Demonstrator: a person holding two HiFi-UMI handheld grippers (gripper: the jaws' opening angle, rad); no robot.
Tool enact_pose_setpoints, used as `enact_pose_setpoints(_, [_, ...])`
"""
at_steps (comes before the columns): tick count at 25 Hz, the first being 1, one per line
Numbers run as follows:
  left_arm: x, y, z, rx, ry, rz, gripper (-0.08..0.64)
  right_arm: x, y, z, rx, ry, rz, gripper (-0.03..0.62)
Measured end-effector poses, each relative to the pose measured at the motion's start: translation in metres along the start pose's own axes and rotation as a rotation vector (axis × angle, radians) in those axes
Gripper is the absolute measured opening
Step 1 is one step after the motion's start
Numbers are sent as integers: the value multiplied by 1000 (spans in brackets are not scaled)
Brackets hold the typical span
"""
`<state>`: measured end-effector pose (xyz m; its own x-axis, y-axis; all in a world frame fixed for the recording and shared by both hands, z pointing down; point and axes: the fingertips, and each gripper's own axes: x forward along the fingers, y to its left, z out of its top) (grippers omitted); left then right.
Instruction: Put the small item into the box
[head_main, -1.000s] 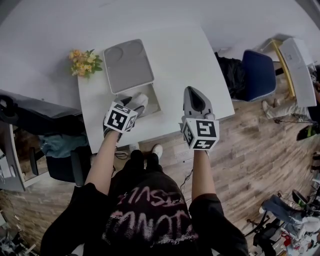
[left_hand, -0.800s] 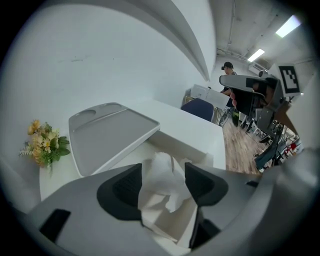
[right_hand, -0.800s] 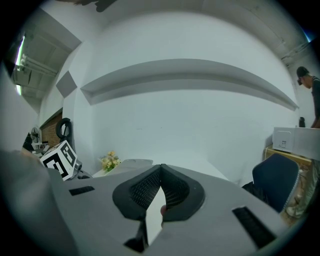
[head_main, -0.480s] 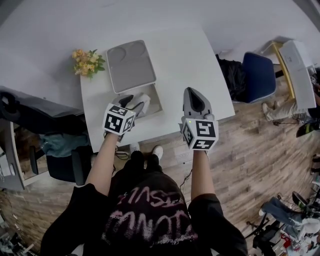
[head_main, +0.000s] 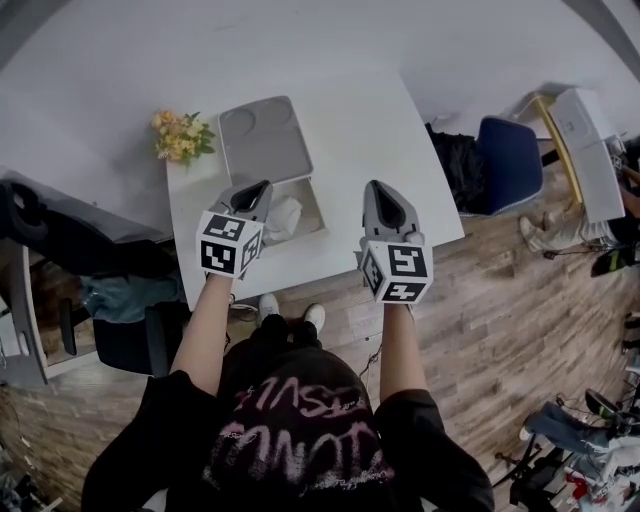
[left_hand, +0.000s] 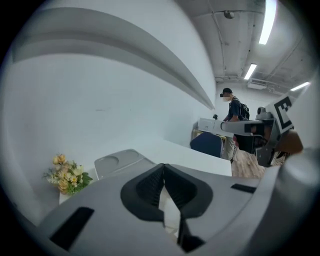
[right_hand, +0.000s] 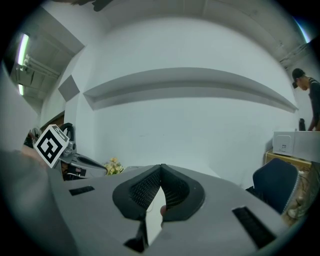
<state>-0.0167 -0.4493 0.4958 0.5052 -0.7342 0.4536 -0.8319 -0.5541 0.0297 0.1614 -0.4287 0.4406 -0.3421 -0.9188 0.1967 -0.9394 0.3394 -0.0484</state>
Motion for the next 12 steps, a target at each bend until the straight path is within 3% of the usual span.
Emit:
enact_pose_setpoints(8, [-21,8,44,-18,-128,20,3,-1,6,18,-4,-33,5,11])
enact_pose_setpoints(12, [-35,8,64,29,-174,31,3,-2,9,28,0,-50,7,11])
